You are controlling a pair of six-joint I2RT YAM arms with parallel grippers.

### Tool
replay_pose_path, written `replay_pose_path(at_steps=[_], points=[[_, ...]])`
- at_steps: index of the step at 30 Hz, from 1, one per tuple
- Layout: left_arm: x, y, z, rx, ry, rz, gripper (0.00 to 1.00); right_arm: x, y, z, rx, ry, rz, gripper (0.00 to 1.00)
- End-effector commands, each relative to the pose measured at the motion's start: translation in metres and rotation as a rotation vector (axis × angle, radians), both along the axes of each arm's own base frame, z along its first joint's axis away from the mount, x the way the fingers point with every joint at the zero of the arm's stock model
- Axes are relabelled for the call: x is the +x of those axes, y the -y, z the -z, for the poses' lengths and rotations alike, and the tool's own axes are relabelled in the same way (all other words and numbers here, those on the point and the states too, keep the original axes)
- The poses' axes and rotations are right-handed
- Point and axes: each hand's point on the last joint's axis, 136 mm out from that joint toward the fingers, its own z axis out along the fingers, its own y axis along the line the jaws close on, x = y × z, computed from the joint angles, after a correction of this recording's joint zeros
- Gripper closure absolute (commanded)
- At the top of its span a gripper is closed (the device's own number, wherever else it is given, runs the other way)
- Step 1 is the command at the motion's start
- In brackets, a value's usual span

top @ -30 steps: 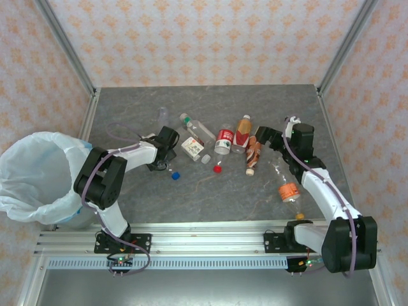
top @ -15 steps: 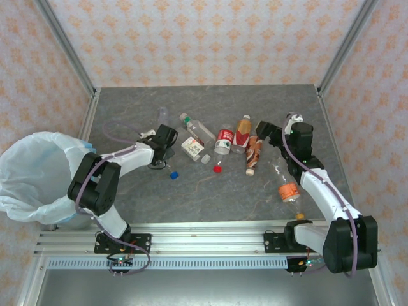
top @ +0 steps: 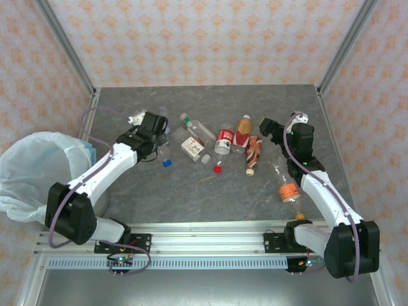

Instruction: Put the plastic bottles in the bin

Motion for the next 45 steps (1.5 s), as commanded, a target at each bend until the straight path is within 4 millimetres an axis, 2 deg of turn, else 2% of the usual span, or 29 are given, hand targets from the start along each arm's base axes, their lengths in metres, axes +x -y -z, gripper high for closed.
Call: replay_pose_path(at_steps=[1,6,8,11,14,22,27,32,35,37,42,45], points=[[-0.011,-0.016,-0.04,0.087,0.059,0.011,1.0,-0.002,0.004,-0.019,-0.021,0.032,0.023,0.01],[-0.027,-0.034,-0.091,0.131,0.173,-0.01,1.0,-0.003,0.005,-0.038,0.003,0.119,0.04,0.01],[-0.036,-0.042,-0.112,0.153,0.209,-0.018,1.0,-0.002,-0.001,-0.041,0.006,0.155,0.003,0.01],[-0.051,-0.055,-0.14,0.195,0.248,-0.043,1.0,0.0,0.003,-0.045,0.049,0.2,0.04,0.01],[-0.068,-0.075,-0.168,0.262,0.273,-0.104,1.0,0.001,0.009,-0.045,0.085,0.213,0.087,0.01],[-0.123,-0.142,-0.225,0.524,0.314,-0.391,1.0,0.013,0.001,-0.044,0.163,0.169,0.072,0.01],[-0.161,-0.173,-0.24,0.586,0.356,-0.573,1.0,0.018,-0.003,-0.045,0.161,0.166,0.053,0.01],[-0.199,-0.207,-0.233,0.65,0.305,-0.768,1.0,0.022,-0.004,-0.043,0.149,0.167,0.043,0.01],[-0.216,-0.219,-0.233,0.707,0.27,-0.85,1.0,0.022,-0.005,-0.043,0.139,0.172,0.036,0.01],[-0.218,-0.222,-0.235,0.703,0.26,-0.853,1.0,0.022,-0.006,-0.042,0.134,0.172,0.03,0.01],[-0.198,-0.215,-0.25,0.608,0.295,-0.761,1.0,0.022,-0.007,-0.039,0.133,0.165,0.024,0.01],[-0.216,-0.224,-0.27,0.706,0.295,-0.876,1.0,0.02,-0.007,-0.037,0.135,0.161,0.021,0.01]])
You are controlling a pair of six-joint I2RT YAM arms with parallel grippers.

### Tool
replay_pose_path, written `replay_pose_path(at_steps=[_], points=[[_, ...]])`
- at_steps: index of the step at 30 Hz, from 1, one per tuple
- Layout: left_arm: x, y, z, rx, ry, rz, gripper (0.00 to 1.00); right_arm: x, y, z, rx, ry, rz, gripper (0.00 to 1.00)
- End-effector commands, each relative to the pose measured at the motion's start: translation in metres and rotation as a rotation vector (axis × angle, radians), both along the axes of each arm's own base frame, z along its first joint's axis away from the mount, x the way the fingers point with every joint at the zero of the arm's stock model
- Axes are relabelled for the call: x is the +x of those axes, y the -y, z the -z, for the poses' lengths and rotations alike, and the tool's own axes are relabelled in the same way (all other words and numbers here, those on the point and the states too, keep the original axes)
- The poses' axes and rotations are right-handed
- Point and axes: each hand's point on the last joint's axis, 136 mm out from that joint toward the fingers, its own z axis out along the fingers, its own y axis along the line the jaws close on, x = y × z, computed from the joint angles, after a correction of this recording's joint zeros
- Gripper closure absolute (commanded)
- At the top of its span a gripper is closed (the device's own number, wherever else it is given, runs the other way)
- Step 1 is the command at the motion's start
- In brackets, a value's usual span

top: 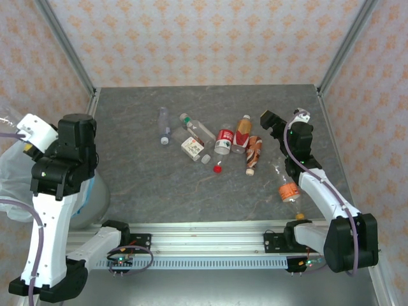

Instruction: Put the plastic bottles in the bin

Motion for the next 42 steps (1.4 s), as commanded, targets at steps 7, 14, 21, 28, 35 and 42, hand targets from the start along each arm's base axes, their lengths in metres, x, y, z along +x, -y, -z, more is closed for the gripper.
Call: replay_pose_path(at_steps=[7,14,21,28,35,42], points=[[-0.039,-0.037,-0.005,0.127,-0.036,-0.364,1.0,-0.003,-0.002,-0.019,-0.047,0.071,-0.019,0.01],[-0.013,-0.06,0.088,-0.174,-0.058,-0.362,1.0,-0.008,-0.001,-0.01,-0.077,0.056,-0.025,0.01],[0.023,-0.054,0.137,-0.345,-0.037,-0.291,0.91,-0.01,0.0,-0.009,-0.098,0.047,-0.027,0.01],[0.05,-0.045,0.163,-0.475,-0.004,-0.22,0.91,-0.013,0.002,-0.007,-0.11,0.045,-0.017,0.01],[0.065,-0.039,0.171,-0.533,-0.003,-0.172,0.77,-0.017,0.004,-0.007,-0.11,0.043,-0.012,0.01],[0.06,-0.038,0.15,-0.499,0.011,-0.127,0.03,-0.019,0.004,-0.007,-0.118,0.043,-0.012,0.01]])
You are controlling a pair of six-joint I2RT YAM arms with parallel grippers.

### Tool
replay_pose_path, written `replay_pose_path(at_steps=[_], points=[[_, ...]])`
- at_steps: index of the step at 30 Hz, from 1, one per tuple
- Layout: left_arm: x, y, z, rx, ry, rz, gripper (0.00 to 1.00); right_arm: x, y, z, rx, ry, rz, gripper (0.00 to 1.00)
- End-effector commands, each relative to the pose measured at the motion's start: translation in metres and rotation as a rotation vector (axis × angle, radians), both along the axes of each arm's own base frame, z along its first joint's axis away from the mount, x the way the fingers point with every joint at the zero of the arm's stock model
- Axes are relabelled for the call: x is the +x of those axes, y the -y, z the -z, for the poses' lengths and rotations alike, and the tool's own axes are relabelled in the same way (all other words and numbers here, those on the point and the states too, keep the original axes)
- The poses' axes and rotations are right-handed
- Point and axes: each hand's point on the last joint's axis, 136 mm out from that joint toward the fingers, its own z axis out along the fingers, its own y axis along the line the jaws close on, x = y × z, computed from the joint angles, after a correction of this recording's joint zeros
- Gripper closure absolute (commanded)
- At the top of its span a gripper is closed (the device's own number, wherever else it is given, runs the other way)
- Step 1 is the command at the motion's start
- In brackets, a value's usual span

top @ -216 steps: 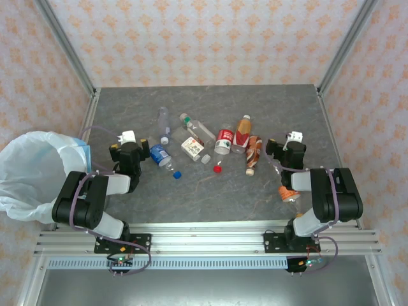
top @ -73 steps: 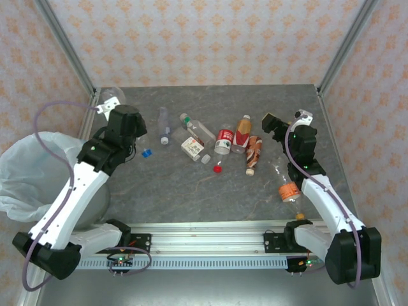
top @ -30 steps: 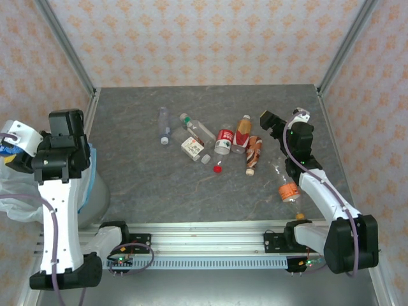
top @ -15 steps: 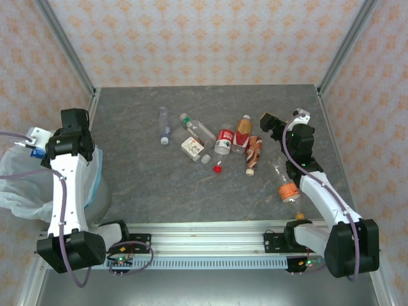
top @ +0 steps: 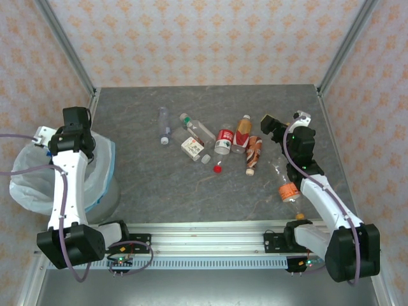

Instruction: Put the plastic bottles in the bin

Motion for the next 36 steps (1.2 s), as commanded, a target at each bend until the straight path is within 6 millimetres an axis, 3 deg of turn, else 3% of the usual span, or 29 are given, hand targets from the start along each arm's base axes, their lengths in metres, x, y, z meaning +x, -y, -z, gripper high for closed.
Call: replay_pose_path(at_steps=[1,11,18,23,31,36], points=[[0.002,0.002,-0.024,0.017,0.075,0.036,0.0,-0.003,0.002,-0.004,-0.021,0.015,0.011,0.01],[0.033,0.008,-0.032,-0.005,0.111,0.166,0.0,-0.004,0.001,-0.005,-0.012,0.017,0.006,0.01],[0.026,0.021,-0.069,0.005,0.205,0.242,0.0,-0.012,-0.002,-0.004,-0.068,0.045,-0.031,0.01],[0.028,0.045,-0.09,0.004,0.261,0.389,0.0,-0.018,0.01,0.007,-0.098,0.007,0.027,0.01],[0.039,0.079,-0.1,-0.025,0.29,0.552,0.0,-0.037,0.022,0.037,-0.102,-0.132,0.082,0.01],[0.06,0.124,-0.122,-0.036,0.405,0.797,0.0,-0.055,0.037,0.054,-0.098,-0.242,0.163,0.01]])
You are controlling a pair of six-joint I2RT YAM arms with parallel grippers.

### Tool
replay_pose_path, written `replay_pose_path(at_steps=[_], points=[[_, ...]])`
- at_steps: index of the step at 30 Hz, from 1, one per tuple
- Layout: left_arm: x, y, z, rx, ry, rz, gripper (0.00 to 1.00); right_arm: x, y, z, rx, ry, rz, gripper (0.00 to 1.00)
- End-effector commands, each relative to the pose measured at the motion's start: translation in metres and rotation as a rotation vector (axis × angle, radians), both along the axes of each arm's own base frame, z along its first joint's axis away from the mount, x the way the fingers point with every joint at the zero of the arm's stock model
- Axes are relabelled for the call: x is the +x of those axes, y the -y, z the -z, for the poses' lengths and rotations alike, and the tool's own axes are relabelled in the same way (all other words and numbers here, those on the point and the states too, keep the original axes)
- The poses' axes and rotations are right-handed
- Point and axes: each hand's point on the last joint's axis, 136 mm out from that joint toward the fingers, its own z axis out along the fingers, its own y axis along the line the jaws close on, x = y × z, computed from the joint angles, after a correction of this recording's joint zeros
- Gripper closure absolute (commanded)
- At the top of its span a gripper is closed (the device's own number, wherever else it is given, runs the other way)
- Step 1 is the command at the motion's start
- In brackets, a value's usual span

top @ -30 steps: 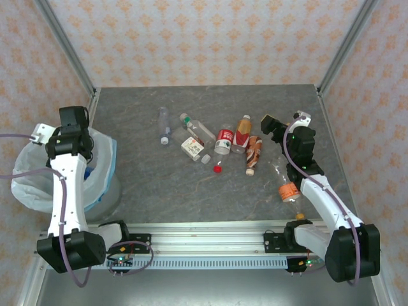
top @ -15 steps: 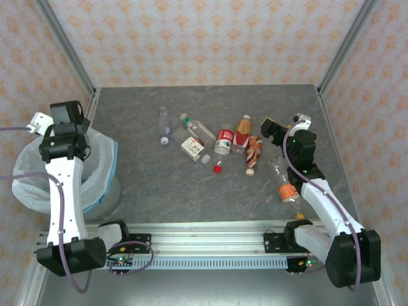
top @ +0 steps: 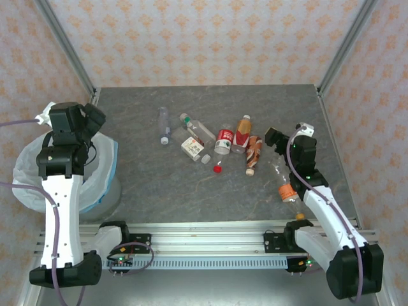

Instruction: Put the plastic bottles in the bin

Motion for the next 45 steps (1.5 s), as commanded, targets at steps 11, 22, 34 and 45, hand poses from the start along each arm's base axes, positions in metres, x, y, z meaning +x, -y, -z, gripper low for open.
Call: replay_pose_path(at_steps=[11,22,34,45], points=[[0.032,0.107,-0.037,-0.023,0.134,0.534,0.0,-0.074,0.037,0.076,-0.008,-0.465,0.239,0.0],[0.057,0.159,-0.016,-0.072,0.132,0.757,0.0,-0.097,0.02,0.124,-0.094,-0.752,0.067,0.03],[0.068,0.157,0.014,-0.091,0.075,0.726,0.0,-0.089,0.014,0.149,-0.095,-0.859,0.047,0.05],[0.08,0.163,0.036,-0.151,0.014,0.728,0.0,-0.083,0.012,0.17,-0.026,-0.901,0.119,0.19]])
